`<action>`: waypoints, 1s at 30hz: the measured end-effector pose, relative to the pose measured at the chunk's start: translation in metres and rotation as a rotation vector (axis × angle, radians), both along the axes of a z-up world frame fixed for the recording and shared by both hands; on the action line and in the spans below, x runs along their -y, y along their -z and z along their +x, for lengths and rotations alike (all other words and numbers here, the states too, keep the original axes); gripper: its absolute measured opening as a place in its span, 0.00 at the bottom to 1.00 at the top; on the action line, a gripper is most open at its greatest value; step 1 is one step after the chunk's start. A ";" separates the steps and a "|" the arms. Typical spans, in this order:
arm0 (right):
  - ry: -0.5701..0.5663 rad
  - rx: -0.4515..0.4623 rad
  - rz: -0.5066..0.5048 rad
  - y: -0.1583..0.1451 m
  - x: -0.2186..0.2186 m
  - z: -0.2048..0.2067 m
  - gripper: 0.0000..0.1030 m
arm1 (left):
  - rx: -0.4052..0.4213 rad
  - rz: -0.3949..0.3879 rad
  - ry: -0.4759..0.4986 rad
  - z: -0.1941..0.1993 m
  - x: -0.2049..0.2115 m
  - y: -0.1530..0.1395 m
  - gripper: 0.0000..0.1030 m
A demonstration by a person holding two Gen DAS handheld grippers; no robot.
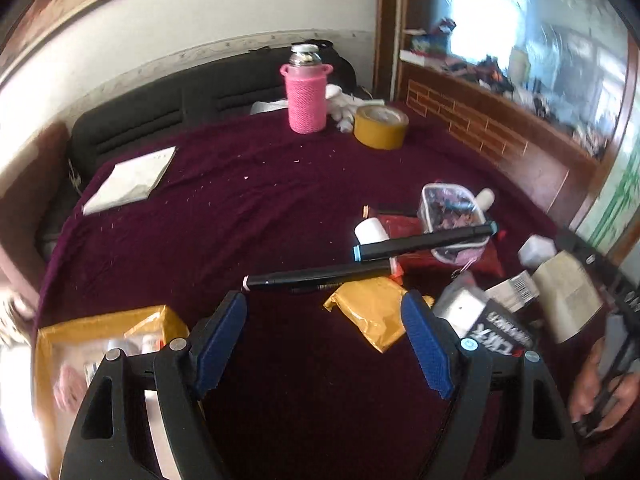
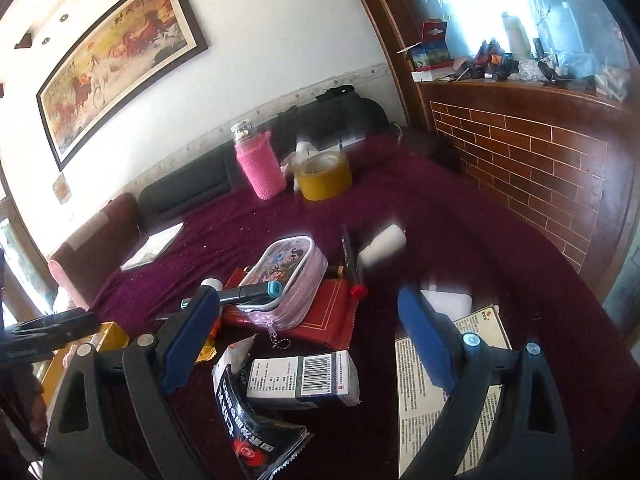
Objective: Organize objects
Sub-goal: 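Grasp a black marker with the left gripper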
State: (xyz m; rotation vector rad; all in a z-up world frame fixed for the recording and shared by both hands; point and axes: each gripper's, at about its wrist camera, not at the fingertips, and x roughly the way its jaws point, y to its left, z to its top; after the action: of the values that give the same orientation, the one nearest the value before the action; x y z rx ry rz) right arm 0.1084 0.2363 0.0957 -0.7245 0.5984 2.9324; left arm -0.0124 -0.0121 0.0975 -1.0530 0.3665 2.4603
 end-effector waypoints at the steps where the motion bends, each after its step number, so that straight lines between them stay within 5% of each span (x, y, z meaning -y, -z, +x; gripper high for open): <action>1: -0.009 0.002 -0.012 0.001 -0.001 -0.002 0.88 | -0.023 -0.082 0.043 -0.005 -0.013 0.010 0.72; 4: -0.033 0.006 -0.036 0.004 -0.004 -0.008 0.88 | -0.061 -0.212 0.122 -0.023 -0.032 0.031 0.72; 10: -0.066 0.038 -0.014 0.009 0.006 -0.014 0.88 | 0.118 -0.012 0.134 -0.078 -0.024 0.042 0.72; 14: -0.066 0.063 0.004 0.013 0.010 -0.016 0.88 | 0.337 0.170 0.160 -0.099 -0.011 0.053 0.73; 17: -0.061 0.076 0.005 0.015 0.010 -0.017 0.88 | 0.410 0.159 0.216 -0.092 -0.006 0.059 0.72; 20: -0.058 0.091 0.010 0.016 0.012 -0.018 0.88 | 0.378 0.067 0.303 -0.066 -0.011 0.059 0.72; 23: -0.058 0.105 0.017 0.017 0.013 -0.019 0.88 | 0.529 0.128 0.381 -0.040 -0.011 0.060 0.71; 26: -0.055 0.107 0.020 0.018 0.013 -0.018 0.88 | 0.455 0.092 0.407 -0.007 -0.010 0.050 0.72; 30: -0.059 0.120 0.012 0.019 0.011 -0.020 0.88 | 0.361 0.008 0.320 0.014 -0.007 0.050 0.72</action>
State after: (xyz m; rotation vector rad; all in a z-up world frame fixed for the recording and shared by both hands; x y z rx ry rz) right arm 0.0882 0.2254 0.0767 -0.9248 0.5580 2.9156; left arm 0.0018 -0.0053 0.0479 -1.2938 0.3734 1.9454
